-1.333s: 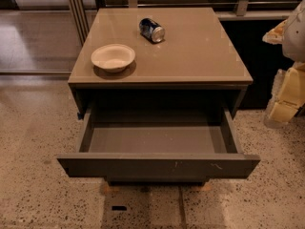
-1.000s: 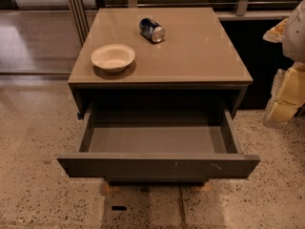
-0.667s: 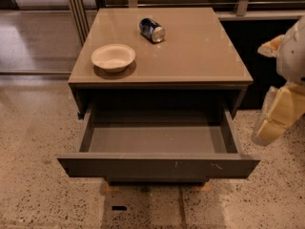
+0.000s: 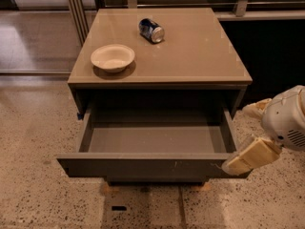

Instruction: Close top drawer

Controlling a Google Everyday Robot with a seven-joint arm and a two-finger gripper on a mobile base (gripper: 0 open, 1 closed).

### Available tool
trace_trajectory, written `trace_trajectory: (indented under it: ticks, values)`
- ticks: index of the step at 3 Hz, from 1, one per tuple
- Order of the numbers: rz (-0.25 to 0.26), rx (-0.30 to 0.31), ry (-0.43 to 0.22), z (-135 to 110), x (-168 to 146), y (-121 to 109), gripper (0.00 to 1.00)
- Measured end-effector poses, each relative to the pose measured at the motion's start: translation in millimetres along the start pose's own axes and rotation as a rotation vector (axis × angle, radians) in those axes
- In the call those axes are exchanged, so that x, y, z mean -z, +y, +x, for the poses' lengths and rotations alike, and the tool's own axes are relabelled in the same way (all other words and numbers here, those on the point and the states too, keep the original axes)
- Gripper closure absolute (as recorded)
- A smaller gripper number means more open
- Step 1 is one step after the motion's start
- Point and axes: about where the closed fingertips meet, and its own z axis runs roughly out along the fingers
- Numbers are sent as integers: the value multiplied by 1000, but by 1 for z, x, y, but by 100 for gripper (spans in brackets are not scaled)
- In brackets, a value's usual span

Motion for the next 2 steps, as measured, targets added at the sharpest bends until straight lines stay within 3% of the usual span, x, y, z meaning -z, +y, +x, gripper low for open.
trace_trajectory:
  ticks: [2]
  values:
    - [0,0,0,0,0,0,65]
